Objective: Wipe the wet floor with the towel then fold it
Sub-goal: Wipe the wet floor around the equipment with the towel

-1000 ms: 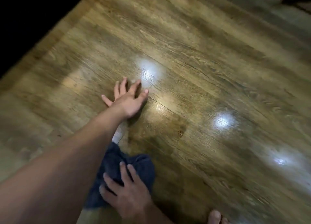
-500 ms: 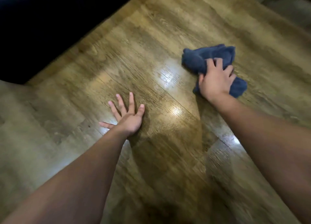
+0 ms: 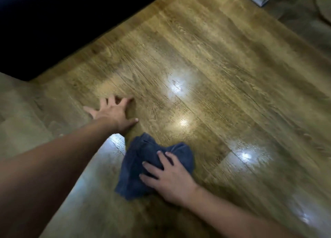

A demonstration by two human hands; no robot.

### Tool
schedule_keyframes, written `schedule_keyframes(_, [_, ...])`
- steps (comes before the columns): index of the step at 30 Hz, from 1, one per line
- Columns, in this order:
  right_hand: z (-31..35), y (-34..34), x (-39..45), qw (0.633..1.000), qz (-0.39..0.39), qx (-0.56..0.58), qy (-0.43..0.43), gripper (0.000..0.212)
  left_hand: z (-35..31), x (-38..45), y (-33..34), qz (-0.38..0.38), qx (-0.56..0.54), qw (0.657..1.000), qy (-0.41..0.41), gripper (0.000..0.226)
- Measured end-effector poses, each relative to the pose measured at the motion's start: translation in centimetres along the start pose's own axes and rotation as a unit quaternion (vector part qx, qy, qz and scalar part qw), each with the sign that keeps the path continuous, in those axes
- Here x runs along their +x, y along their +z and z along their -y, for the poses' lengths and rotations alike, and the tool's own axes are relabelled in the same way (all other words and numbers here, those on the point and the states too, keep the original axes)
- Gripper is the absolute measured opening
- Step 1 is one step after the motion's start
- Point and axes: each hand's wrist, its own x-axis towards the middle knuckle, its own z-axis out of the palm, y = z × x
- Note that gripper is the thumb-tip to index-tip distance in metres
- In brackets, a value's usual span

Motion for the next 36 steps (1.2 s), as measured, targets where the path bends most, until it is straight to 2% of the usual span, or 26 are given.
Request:
schedule_keyframes(2, [-3.6, -1.3, 1.5, 0.999, -0.013, -0.002, 0.036, 0.050, 3.7, 0.1, 0.1, 0.043, -0.066, 0.992, -0.095, 0.117])
schedule_keyframes(4, [-8.9, -2.9, 3.2, 0.989, -0.045, 0.005, 0.142, 0.054, 6.6, -0.5, 1.5, 0.085, -0.201, 0.966, -0.142, 0.138])
schedule_keyframes(6, [-15.0, -4.7, 5.3, 0.958, -0.079, 0.007, 0.275, 0.053, 8.2, -1.0, 3.6, 0.078, -0.258, 0.955, -0.125, 0.135])
schedule_keyframes(9, [-22.9, -7.3, 8.0, 0.882, -0.136, 0.063, 0.447, 0.047, 8.7, -0.5, 4.6, 0.060, -0.281, 0.951, -0.112, 0.118])
schedule_keyframes(11, [-24.1, -8.1, 9.9, 0.840, -0.157, 0.108, 0.508, 0.044, 9.2, -0.6, 4.7, 0.058, -0.265, 0.957, -0.106, 0.118])
schedule_keyframes(13, [-21.9, -8.1, 11.2, 0.810, -0.170, 0.103, 0.552, 0.041, 9.1, -0.6, 4.6, 0.072, -0.255, 0.959, -0.096, 0.114])
schedule_keyframes(15, [-17.0, -7.5, 11.9, 0.820, -0.176, 0.084, 0.538, 0.044, 8.9, -0.5, 4.4, 0.074, -0.273, 0.954, -0.094, 0.098])
schedule_keyframes(17, [-10.3, -6.8, 11.8, 0.868, -0.153, 0.081, 0.466, 0.051, 8.6, -0.6, 4.2, 0.076, -0.300, 0.946, -0.098, 0.069])
schedule_keyframes(18, [-6.7, -6.3, 11.7, 0.897, -0.136, 0.077, 0.413, 0.056, 8.5, -0.6, 4.1, 0.074, -0.314, 0.941, -0.104, 0.059])
schedule_keyframes(20, [0.9, -4.3, 10.8, 0.953, -0.094, 0.058, 0.283, 0.061, 8.3, -0.9, 4.2, 0.063, -0.327, 0.937, -0.107, 0.055])
schedule_keyframes(22, [7.8, -2.5, 9.3, 0.989, -0.019, 0.065, 0.131, 0.049, 8.3, -1.0, 3.6, 0.041, -0.339, 0.934, -0.107, 0.060])
schedule_keyframes(25, [11.1, -0.8, 7.5, 0.995, 0.060, 0.028, -0.077, 0.037, 11.5, -0.7, 3.7, -0.058, -0.352, 0.922, -0.152, 0.062])
schedule_keyframes(27, [9.2, 0.3, 7.5, 0.968, 0.042, -0.087, -0.233, 0.034, 15.0, -1.5, 5.3, -0.054, -0.368, 0.896, -0.243, 0.089])
schedule_keyframes(28, [7.5, -0.1, 8.0, 0.957, 0.024, -0.102, -0.270, 0.036, 16.4, -2.3, 6.3, -0.035, -0.370, 0.889, -0.266, 0.103])
schedule_keyframes(29, [5.4, -0.8, 9.0, 0.958, 0.002, -0.101, -0.269, 0.040, 17.5, -3.0, 7.4, -0.019, -0.365, 0.890, -0.271, 0.111])
schedule_keyframes(31, [0.6, -2.4, 12.2, 0.977, -0.041, -0.085, -0.194, 0.051, 18.5, -3.1, 8.3, 0.002, -0.364, 0.894, -0.263, 0.113])
schedule_keyframes(34, [-7.2, -5.4, 16.9, 0.995, -0.074, -0.046, 0.039, 0.057, 18.8, -2.6, 7.7, 0.004, -0.375, 0.889, -0.261, 0.104])
schedule_keyframes(36, [-11.4, -7.7, 19.5, 0.971, -0.114, -0.019, 0.208, 0.052, 19.0, -2.9, 7.7, 0.017, -0.366, 0.896, -0.253, 0.101])
